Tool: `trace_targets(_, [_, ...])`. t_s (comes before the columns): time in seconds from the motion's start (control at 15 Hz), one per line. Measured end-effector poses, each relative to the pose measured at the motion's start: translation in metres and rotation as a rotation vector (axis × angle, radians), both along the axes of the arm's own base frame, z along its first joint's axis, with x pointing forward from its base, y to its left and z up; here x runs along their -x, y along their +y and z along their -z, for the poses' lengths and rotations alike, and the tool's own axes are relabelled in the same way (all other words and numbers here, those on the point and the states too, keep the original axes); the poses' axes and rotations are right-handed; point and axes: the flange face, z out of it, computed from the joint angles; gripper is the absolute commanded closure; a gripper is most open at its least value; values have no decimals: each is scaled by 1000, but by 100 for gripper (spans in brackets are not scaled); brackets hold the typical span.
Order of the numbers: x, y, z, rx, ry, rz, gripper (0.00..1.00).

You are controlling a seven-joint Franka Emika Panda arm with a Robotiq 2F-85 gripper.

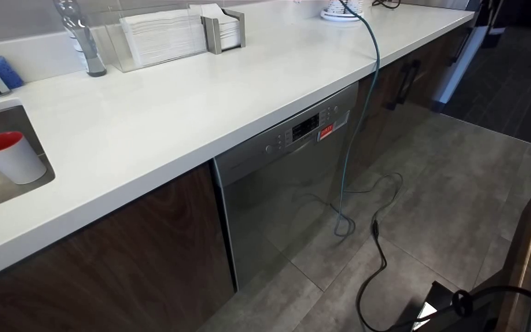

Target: Press a button on the dishwasher.

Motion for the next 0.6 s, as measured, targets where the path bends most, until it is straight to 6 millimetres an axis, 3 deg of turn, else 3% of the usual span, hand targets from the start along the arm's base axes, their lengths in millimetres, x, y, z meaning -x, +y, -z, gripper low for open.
trace_targets(0.33, [-18, 26, 35, -24, -30, -265, 0])
trace_targets(0.6, [-28, 35, 66, -44, -51, -469, 0])
